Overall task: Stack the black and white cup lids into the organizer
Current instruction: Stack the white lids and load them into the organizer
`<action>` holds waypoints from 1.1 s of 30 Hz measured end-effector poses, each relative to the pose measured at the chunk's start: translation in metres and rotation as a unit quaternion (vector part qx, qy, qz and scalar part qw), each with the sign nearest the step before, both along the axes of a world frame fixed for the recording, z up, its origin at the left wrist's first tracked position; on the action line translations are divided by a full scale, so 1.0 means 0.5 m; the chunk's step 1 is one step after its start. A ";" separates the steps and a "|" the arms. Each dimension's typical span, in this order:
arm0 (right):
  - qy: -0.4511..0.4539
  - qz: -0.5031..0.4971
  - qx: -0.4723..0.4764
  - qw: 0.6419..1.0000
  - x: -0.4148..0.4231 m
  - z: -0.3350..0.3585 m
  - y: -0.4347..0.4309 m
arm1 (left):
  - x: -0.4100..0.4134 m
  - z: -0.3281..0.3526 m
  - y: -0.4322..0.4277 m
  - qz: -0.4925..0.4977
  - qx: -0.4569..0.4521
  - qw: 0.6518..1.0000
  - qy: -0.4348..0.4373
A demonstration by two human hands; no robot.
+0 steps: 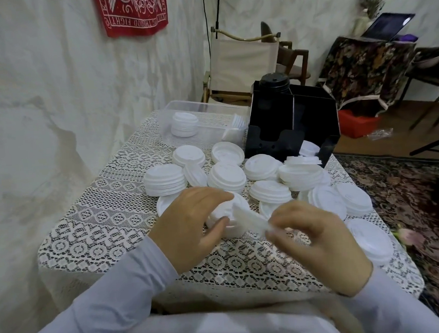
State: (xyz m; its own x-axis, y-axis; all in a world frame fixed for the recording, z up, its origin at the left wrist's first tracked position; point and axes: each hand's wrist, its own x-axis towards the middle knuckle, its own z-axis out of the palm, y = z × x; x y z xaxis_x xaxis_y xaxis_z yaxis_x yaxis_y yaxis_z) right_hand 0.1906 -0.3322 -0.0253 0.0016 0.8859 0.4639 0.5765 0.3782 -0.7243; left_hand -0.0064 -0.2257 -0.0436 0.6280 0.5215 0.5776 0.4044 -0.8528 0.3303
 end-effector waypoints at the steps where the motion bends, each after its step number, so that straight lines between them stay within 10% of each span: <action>1: 0.108 0.000 -0.017 0.994 -0.006 0.009 0.008 | 0.003 0.006 -0.005 0.003 -0.010 1.000 -0.020; 6: 0.538 -0.004 -0.137 0.832 -0.044 0.013 0.045 | 0.013 0.030 -0.022 0.027 -0.071 0.993 -0.085; 10: 0.670 0.044 -0.188 0.717 -0.075 0.008 0.056 | 0.019 0.024 -0.027 0.017 -0.104 0.993 -0.062; 20: 0.654 0.070 -0.256 0.709 -0.097 -0.003 0.057 | 0.019 0.026 0.002 0.032 -0.155 0.987 -0.028; 24: 0.481 -0.016 -0.214 0.850 -0.067 0.004 0.071 | 0.010 0.023 0.023 0.038 -0.129 0.991 -0.011; 27: 0.085 -0.106 -0.041 0.990 -0.022 -0.008 0.081 | 0.000 0.019 0.039 0.035 -0.111 0.991 0.061; 29: -0.127 -0.068 0.003 0.990 -0.006 -0.023 0.091 | 0.000 0.011 0.046 0.028 -0.121 0.988 0.095; 33: -0.247 -0.035 -0.009 0.968 -0.003 -0.054 0.110 | 0.009 -0.005 0.051 0.015 -0.144 0.980 0.138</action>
